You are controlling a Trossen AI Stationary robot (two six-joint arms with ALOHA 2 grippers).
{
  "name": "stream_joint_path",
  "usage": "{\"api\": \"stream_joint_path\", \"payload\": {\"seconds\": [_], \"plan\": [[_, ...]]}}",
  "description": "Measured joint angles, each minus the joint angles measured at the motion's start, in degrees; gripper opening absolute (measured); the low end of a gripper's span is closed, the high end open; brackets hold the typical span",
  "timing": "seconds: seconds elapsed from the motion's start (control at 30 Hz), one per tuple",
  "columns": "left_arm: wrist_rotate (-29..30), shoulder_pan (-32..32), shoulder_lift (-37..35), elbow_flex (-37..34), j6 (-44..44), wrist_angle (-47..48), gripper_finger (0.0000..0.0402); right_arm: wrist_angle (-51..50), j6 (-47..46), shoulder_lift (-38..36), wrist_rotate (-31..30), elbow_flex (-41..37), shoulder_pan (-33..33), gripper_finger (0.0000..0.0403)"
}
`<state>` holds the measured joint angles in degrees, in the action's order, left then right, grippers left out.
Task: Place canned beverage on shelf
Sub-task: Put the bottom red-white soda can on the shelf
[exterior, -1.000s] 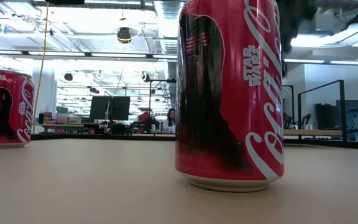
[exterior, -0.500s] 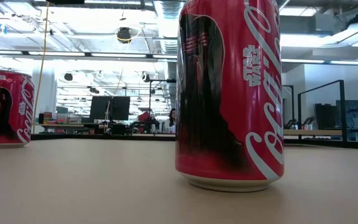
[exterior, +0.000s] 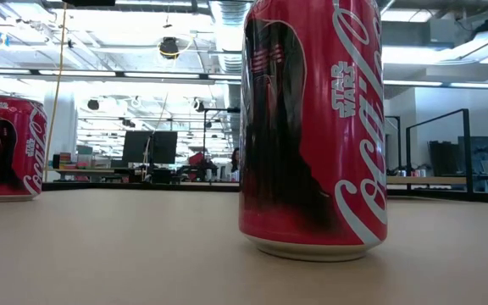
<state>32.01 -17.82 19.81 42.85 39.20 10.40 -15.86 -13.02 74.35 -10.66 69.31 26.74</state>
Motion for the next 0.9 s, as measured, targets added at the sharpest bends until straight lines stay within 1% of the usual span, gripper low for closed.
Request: {"api": "stream_joint_path", "payload": {"seconds": [0.13,0.67,0.73,0.83,0.9], "plan": [[0.0,0.0,0.0,0.0,0.0,0.06,0.0379,0.28,-0.44,0.06,-0.02,-0.95,-1.4,0.0037],[0.02,0.0,0.0,0.0,0.0,0.08,0.0379,1.97,-0.59,0.12,0.02,-4.03,-0.9,0.0038],[0.09,0.0,0.0,0.0,0.0,0.08,0.0379,4.78,-0.21,1.91,0.0,-3.92,-1.16,0.0038],[0.11,0.02,0.0,0.0,0.0,0.08,0.0379,8.75,4.04,5.96,0.11,-4.14,-0.92,0.0038],[0.18,0.02,0.02,0.0,0.0,0.11,0.0379,14.85,7.48,10.04,0.13,-3.9,-1.14,0.0038]]}}
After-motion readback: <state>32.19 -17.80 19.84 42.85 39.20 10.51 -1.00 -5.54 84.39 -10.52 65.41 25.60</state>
